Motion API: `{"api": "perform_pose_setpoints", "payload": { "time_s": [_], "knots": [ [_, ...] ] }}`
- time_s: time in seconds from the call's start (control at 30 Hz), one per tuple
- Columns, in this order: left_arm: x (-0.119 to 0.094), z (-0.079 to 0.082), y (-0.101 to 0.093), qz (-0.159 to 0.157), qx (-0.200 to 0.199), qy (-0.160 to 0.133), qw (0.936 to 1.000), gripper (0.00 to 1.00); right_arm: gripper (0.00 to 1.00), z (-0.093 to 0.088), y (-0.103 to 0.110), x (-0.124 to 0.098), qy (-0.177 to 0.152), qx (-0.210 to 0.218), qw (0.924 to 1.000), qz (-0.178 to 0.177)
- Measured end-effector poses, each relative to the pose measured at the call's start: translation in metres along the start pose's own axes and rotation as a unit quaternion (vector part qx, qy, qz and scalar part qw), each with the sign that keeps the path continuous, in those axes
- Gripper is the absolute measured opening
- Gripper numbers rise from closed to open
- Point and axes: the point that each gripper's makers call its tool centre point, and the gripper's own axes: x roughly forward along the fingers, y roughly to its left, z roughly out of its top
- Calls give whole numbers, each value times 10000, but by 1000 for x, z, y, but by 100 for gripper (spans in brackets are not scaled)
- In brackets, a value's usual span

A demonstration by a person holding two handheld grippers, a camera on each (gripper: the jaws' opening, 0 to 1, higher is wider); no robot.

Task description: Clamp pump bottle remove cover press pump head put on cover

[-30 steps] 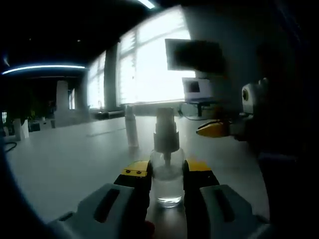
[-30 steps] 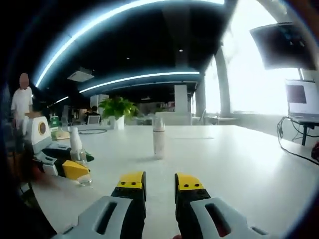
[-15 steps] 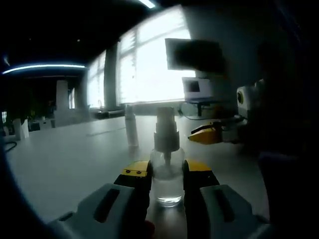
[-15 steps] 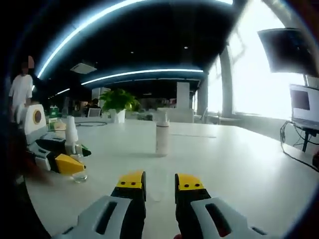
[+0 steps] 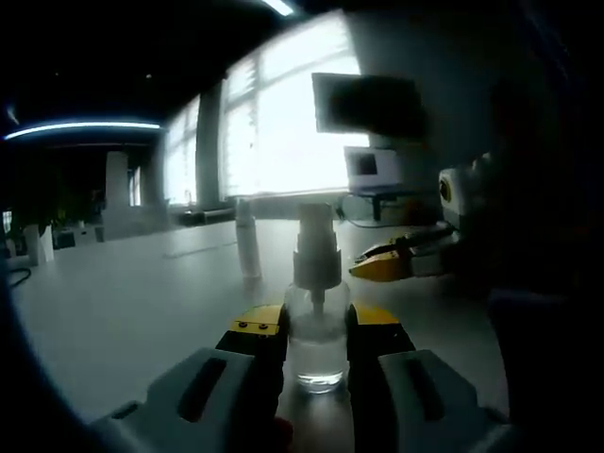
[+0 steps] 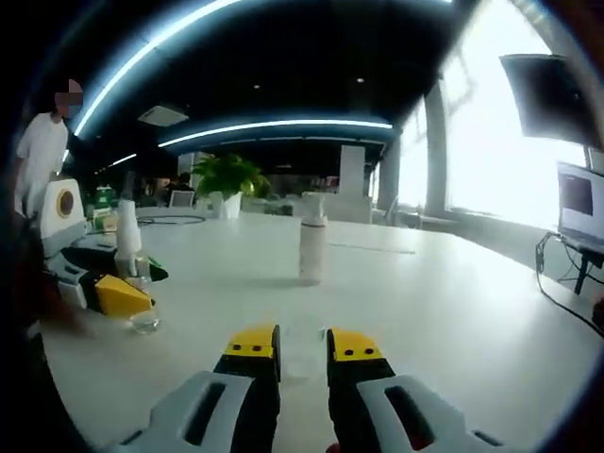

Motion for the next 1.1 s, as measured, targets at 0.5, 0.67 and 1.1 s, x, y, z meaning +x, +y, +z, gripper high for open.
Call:
{"api": "perform_pose_setpoints", "payload": {
  "time_s": [0.5, 0.67, 1.1],
  "knots": [
    [0, 0, 0, 5, 38, -7, 10000, 16, 11, 0, -1, -1, -9, -9, 10000, -27],
    [-1, 1, -2, 9, 32, -6, 10000, 16, 10, 6, 4, -6, -192, 57, 9998, 92],
    [-1, 0, -1, 8, 11, -4, 10000, 16, 10, 86, 50, -50, -1309, 382, 9869, 858]
  ]
}}
